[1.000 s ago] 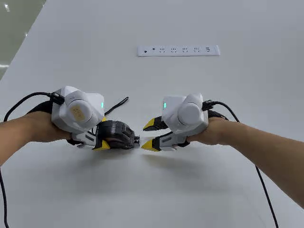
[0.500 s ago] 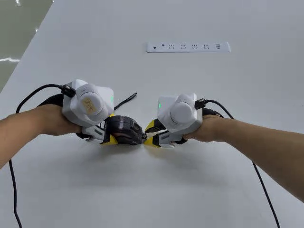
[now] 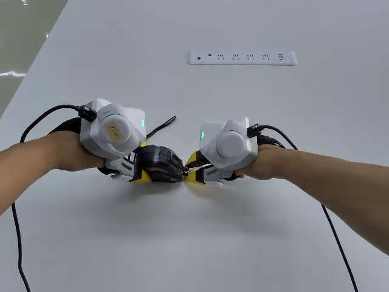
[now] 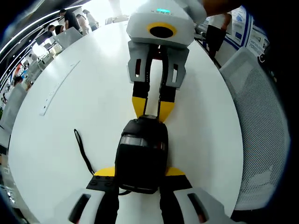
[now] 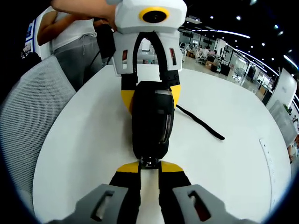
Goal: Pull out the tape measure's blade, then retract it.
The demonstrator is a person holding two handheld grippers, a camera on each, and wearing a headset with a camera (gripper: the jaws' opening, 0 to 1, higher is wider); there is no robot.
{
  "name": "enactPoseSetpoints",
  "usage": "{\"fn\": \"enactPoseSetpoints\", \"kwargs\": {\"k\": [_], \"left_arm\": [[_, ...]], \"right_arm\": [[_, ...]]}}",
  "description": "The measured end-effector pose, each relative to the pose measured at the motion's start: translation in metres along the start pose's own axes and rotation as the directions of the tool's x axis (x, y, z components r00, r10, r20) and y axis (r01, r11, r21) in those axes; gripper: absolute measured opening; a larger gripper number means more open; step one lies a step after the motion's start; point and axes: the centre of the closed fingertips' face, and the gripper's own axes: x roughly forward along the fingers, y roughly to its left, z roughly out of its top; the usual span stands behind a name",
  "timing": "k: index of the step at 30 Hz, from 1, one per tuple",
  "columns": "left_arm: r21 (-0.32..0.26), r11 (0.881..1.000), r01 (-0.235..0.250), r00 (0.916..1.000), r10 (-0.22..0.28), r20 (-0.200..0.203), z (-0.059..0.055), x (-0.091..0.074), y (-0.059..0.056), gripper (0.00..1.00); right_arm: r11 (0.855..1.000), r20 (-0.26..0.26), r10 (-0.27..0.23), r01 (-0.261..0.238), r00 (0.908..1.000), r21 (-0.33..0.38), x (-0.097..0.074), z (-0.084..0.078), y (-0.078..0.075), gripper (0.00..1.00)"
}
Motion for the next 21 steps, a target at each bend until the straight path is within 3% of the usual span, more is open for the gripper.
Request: {"fn": "enactPoseSetpoints", "kwargs": {"k": [21], "left_arm": [[-0.015, 1.0, -0.002, 1.0, 0.002, 0.007, -0.0004, -0.0008, 0.0002, 0.3]], "right_arm": [[1.0, -0.004, -0.009, 0.009, 0.9999, -0.011, -0.0078, -0.0063, -0.0024, 0.11]]}}
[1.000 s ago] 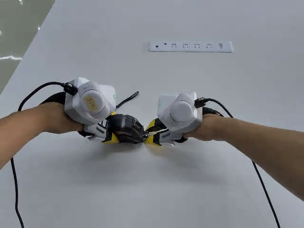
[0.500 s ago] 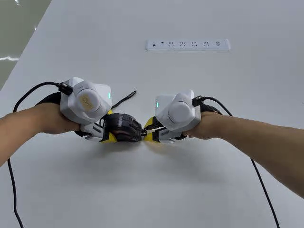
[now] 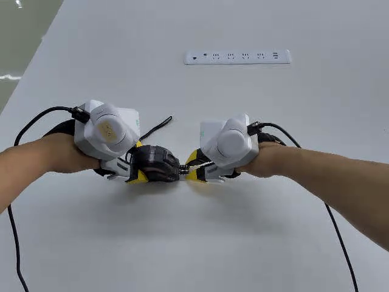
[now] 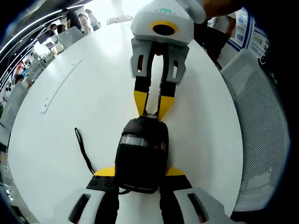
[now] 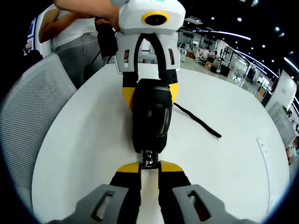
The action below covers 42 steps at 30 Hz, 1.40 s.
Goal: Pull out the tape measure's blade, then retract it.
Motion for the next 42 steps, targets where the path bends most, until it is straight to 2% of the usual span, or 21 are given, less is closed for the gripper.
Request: {"fn": "enactPoseSetpoints", "kwargs": {"k": [34, 35, 36, 42], "left_arm": [[-0.004, 1.0, -0.004, 1.0, 0.004, 0.002, 0.0, 0.0, 0.001, 0.3], [-0.004, 1.0, -0.005, 1.0, 0.005, 0.002, 0.0, 0.0, 0.0, 0.3], [-0.004, 1.0, -0.005, 1.0, 0.005, 0.001, 0.0, 0.0, 0.0, 0.3], [-0.002, 1.0, -0.005, 1.0, 0.005, 0.0, 0.0, 0.0, 0.0, 0.3]], "right_arm": [[1.0, -0.022, -0.005, 0.005, 0.9997, -0.008, -0.028, -0.027, -0.002, 0.11], [1.0, -0.031, -0.008, 0.008, 0.9995, -0.004, -0.039, -0.038, -0.002, 0.11], [1.0, -0.032, -0.01, 0.01, 0.9994, 0.0, -0.042, -0.041, -0.002, 0.11], [1.0, -0.035, -0.014, 0.014, 0.9993, 0.005, -0.05, -0.049, -0.001, 0.11]]}}
